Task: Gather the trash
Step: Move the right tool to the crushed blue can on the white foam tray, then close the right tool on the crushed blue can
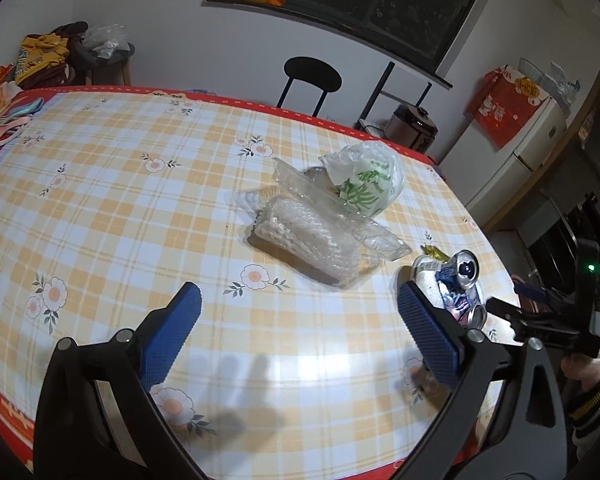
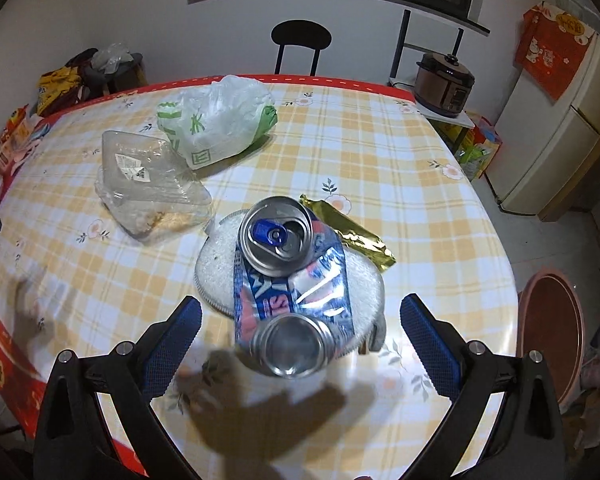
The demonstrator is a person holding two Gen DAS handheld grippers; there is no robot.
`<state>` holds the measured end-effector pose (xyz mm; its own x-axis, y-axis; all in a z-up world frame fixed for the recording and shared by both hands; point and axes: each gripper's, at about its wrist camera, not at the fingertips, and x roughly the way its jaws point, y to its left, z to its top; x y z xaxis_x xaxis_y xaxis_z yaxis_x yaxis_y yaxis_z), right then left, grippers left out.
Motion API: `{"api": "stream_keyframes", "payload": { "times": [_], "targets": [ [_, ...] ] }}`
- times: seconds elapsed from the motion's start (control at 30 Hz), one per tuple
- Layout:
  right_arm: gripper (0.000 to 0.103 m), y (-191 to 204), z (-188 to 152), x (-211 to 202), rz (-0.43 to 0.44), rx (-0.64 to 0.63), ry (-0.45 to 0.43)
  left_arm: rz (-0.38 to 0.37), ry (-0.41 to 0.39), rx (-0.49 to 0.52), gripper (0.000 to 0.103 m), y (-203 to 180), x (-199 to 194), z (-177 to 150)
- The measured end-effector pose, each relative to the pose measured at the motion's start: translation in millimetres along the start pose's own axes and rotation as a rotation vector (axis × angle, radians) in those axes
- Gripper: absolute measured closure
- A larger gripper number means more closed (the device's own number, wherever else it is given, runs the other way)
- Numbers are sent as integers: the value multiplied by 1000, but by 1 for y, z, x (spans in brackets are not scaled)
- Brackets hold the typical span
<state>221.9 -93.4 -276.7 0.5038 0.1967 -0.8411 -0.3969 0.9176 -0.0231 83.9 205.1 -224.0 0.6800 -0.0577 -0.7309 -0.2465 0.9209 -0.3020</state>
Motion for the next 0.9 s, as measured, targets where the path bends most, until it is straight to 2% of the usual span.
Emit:
{"api": "stream_keyframes", "payload": {
  "times": [0.27, 0.63, 0.9],
  "targets": [
    [5, 14, 4, 41, -42, -87, 79, -21, 25, 21, 6, 6, 11, 5],
    [5, 10, 11, 66, -60, -67, 116, -44, 65, 20, 6, 5, 26, 2],
    [5, 6, 13, 71, -36, -16, 132, -48, 78, 14, 6, 5, 28, -1]
  ]
}}
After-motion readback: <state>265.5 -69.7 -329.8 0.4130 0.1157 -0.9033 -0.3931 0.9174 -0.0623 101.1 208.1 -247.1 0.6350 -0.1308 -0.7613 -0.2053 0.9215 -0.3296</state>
